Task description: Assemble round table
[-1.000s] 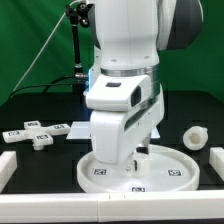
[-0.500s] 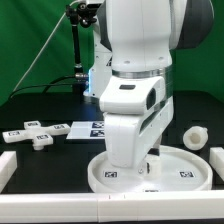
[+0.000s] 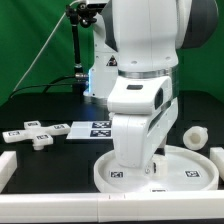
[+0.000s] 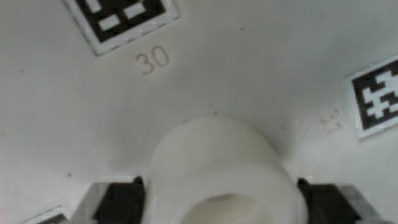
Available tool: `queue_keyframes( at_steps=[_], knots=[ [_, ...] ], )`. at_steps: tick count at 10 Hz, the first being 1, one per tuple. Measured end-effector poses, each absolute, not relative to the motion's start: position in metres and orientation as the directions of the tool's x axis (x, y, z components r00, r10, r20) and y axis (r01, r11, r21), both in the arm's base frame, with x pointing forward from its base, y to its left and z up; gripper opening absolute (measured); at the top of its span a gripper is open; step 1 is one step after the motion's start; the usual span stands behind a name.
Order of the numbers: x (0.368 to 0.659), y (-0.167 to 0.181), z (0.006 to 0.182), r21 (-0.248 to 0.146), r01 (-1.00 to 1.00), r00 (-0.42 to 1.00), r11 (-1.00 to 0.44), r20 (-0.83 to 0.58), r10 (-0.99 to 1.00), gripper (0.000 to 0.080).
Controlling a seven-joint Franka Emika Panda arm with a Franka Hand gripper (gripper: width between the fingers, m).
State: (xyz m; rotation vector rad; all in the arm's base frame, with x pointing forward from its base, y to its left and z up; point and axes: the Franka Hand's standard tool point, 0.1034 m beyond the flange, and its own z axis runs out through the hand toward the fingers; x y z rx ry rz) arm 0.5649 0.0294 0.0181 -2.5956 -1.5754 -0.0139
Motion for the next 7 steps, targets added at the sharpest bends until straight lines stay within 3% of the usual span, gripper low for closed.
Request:
queue_keyframes(
  at_steps=[2, 3, 4, 7],
  knots=[
    [0.565, 0.029, 0.018, -0.086, 0.885, 0.464, -0.458, 0.062, 0.884, 0.0407],
    [0.565, 0.029, 0.018, -0.086, 0.885, 0.464, -0.458, 0.062, 0.884, 0.0573],
    [0.565, 0.028, 0.018, -0.086, 0.884, 0.465, -0.46, 0.062, 0.883, 0.0633],
    [0.556, 0.019, 0.037, -0.063, 0.84, 0.542, -0.539, 0.054, 0.838, 0.0647]
  ],
)
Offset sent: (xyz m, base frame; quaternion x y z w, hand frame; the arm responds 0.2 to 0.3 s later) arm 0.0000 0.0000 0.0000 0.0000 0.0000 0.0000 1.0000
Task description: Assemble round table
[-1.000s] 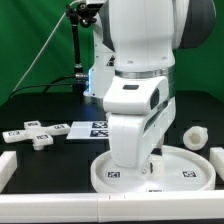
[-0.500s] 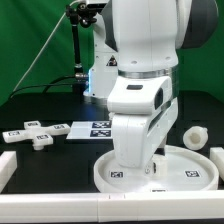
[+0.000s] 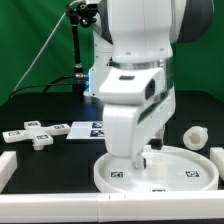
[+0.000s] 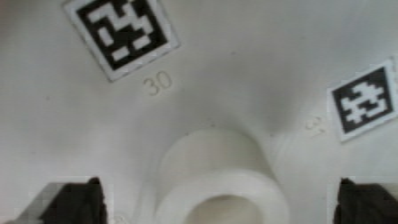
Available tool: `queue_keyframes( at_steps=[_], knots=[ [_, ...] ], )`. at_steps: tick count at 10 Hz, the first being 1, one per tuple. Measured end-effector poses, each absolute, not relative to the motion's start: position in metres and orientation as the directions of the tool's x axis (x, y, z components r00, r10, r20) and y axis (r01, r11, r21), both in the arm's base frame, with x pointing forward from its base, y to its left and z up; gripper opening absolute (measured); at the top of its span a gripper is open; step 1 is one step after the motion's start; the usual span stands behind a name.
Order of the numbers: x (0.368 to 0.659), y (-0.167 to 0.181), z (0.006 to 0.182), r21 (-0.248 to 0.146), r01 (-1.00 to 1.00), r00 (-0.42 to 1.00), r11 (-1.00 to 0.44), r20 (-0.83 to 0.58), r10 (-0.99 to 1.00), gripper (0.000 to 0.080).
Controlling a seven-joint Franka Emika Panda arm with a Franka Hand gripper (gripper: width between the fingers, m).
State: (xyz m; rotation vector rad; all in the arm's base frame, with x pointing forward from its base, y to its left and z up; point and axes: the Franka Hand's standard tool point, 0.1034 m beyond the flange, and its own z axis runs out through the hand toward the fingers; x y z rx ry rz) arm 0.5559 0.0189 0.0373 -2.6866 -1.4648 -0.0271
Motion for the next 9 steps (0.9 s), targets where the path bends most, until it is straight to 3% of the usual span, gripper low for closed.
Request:
queue_keyframes(
  at_steps=[4, 5, 9],
  knots=[
    [0.524, 0.031, 0.072, -0.02, 0.753, 0.657, -0.658, 0.064, 0.751, 0.0649],
    [0.517, 0.034, 0.071, -0.004, 0.738, 0.673, -0.675, 0.08, 0.735, 0.0649],
    [0.511, 0.038, 0.066, -0.026, 0.678, 0.734, -0.735, 0.07, 0.675, 0.0649]
  ],
)
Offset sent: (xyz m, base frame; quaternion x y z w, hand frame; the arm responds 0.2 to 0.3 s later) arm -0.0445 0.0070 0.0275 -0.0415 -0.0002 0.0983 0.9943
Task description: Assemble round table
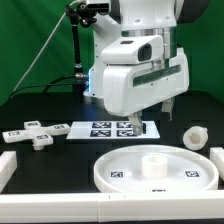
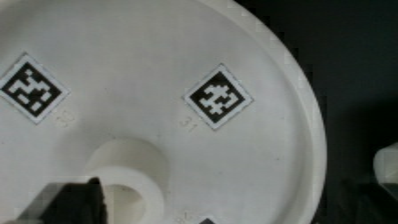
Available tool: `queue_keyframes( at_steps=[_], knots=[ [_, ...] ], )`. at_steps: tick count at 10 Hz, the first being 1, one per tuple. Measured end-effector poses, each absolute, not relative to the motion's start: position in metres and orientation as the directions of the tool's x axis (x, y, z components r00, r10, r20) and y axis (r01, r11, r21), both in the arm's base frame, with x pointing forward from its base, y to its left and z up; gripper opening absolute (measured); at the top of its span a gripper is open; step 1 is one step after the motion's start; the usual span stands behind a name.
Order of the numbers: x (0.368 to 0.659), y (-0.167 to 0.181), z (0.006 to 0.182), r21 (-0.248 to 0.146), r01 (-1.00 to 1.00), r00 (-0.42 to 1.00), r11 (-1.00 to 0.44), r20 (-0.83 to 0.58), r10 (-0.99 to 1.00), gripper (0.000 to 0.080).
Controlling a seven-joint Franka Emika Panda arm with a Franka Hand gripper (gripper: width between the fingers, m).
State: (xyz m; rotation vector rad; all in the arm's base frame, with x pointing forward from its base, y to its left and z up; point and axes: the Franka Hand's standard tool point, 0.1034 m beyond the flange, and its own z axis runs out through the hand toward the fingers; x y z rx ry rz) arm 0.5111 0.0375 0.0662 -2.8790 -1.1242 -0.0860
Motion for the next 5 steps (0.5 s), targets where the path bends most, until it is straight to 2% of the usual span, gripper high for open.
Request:
queue_keyframes(
  at_steps=[3, 4, 5],
  knots=[
    [0.504, 0.04, 0.063, -0.068, 0.354, 0.935, -0.933, 0.058, 0.35, 0.0649],
    [0.502, 0.045, 0.062, -0.084, 0.205, 0.978, -0.975, 0.045, 0.202, 0.0649],
    [0.501, 0.049, 0.062, -0.092, 0.137, 0.99, -0.986, 0.034, 0.135, 0.0649]
  ],
)
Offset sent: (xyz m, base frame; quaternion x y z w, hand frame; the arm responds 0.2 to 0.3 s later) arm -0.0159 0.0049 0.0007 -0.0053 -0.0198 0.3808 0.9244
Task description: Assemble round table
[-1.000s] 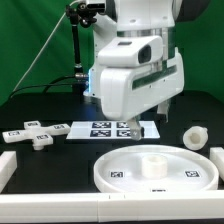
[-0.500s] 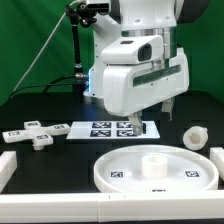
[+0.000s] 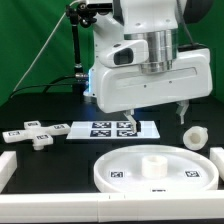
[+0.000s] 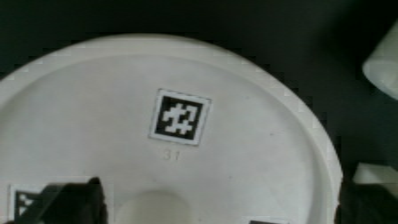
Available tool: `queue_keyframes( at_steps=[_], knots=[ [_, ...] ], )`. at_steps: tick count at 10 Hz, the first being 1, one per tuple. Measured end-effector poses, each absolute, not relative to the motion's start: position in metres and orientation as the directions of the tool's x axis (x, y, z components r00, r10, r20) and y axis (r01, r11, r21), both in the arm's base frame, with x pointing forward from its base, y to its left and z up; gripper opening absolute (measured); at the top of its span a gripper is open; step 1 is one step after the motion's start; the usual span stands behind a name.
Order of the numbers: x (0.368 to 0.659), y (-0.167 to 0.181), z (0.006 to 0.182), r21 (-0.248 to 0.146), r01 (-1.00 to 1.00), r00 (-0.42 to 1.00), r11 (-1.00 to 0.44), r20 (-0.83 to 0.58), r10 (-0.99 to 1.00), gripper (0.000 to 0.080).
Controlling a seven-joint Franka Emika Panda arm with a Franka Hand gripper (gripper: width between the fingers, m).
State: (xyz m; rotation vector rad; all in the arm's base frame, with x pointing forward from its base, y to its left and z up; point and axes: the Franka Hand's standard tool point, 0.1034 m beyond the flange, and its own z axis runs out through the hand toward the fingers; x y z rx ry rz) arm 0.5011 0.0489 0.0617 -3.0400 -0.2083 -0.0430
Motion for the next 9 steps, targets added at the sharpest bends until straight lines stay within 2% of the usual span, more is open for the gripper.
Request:
queue_keyframes(
  at_steps=[4, 6, 9],
  knots=[
    [0.5, 0.051, 0.061, -0.106, -0.047, 0.999, -0.993, 0.015, -0.049, 0.0649],
    [0.494, 0.053, 0.058, -0.134, -0.31, 0.951, -0.941, -0.031, -0.309, 0.0649],
    [0.489, 0.086, 0.062, -0.139, -0.586, 0.81, -0.798, -0.087, -0.58, 0.0649]
  ],
)
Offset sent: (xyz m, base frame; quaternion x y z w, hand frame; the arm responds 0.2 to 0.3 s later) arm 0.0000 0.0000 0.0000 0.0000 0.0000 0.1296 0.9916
